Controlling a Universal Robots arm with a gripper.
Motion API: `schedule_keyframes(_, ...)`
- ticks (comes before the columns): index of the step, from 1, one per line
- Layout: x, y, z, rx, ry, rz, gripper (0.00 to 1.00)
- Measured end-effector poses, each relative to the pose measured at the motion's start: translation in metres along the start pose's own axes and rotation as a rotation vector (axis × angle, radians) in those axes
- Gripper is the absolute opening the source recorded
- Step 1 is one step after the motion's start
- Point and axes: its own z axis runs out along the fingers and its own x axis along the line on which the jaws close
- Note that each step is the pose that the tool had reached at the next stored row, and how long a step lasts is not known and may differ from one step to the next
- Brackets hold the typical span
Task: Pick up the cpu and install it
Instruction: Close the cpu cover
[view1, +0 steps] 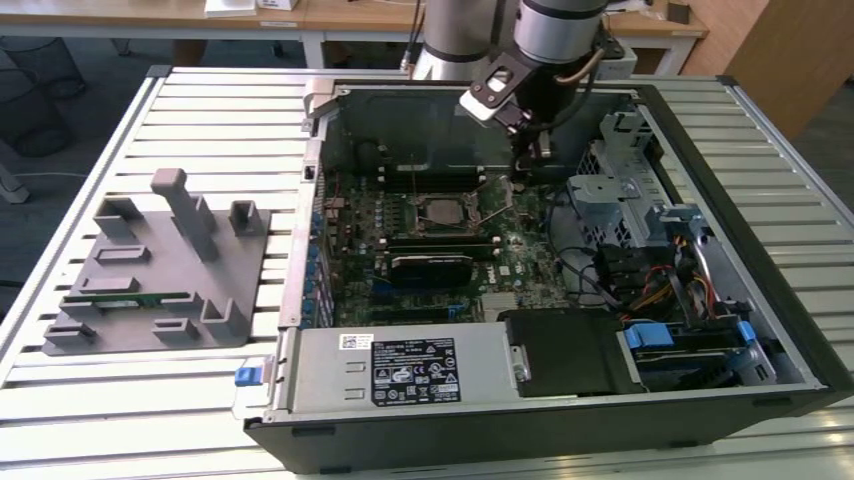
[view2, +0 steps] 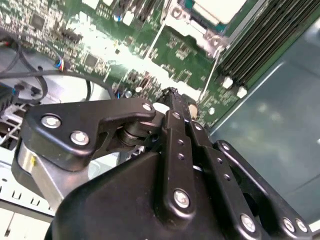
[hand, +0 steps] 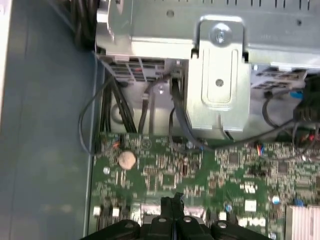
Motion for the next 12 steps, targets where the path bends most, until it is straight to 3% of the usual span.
schedule_keyframes(12, 0.0008, 0.012, 0.0091, 0.0061, 0.0001, 0.0, 0.11)
